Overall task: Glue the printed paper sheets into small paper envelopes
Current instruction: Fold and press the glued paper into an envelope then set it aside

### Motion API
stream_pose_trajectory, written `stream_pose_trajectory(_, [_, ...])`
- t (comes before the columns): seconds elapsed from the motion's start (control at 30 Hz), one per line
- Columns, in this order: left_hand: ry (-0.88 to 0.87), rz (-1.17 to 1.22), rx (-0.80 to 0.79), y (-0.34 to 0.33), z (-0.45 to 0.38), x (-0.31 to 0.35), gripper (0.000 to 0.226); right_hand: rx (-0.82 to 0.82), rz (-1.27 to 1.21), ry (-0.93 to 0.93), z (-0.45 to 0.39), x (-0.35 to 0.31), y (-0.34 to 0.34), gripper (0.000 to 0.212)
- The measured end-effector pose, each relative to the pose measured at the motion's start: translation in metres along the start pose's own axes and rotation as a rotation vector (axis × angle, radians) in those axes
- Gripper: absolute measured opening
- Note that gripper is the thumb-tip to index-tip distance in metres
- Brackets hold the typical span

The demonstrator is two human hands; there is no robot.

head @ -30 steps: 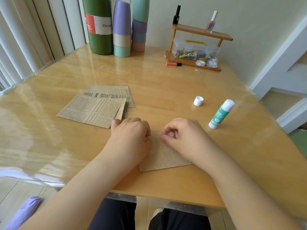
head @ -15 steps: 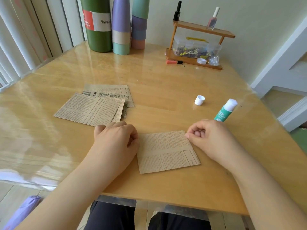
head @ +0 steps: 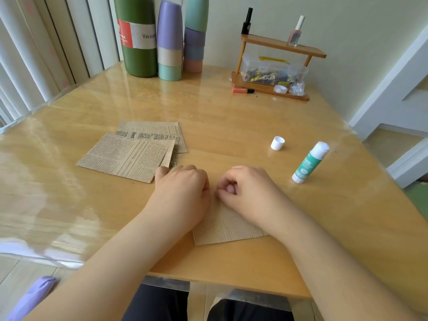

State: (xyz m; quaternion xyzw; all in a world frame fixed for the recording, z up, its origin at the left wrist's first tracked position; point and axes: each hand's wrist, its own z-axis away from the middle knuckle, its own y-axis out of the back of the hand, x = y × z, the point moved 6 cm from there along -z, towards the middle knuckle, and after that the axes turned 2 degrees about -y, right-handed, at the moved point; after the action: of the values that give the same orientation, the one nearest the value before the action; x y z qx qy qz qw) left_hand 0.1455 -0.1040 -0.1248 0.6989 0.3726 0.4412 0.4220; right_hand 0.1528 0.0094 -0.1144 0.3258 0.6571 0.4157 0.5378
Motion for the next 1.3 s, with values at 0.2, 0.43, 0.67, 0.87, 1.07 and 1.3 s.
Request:
stream_pose_trajectory(0.2, [0.062,0.05,0.021,0.008,0.01,-0.018,0.009,0.12,-0.03,-0.185,0.01,0.046,0.027,0.015])
stream_pose_trajectory(0.43, [0.089,0.029,-0.021,0.01,0.015,-0.017,0.008,0.152,-0.007,-0.215,0.015,0.065,0.033,0.014])
stream_pose_trajectory(0.67, [-0.199,-0.004,0.053,0.011,0.044,0.012,0.049,0.12,-0.02,0.002,0.043,0.031,0.025,0.044])
stream_pose_trajectory(0.87, [-0.26,-0.128,-0.099,-0.018,0.06,0.029,0.055,-0.206,0.167,0.103,0.062,0.006,-0.022,0.064])
stream_pose_trajectory(1.07, [-0.207,-0.191,-0.154,-0.017,0.063,0.021,0.065,-0.273,0.318,0.007,0.063,0.021,-0.019,0.082])
stream_pose_trajectory(1.3, [-0.175,-0.276,-0.127,-0.014,0.075,-0.009,0.066,-0.284,0.356,-0.128,0.069,0.055,-0.003,0.065])
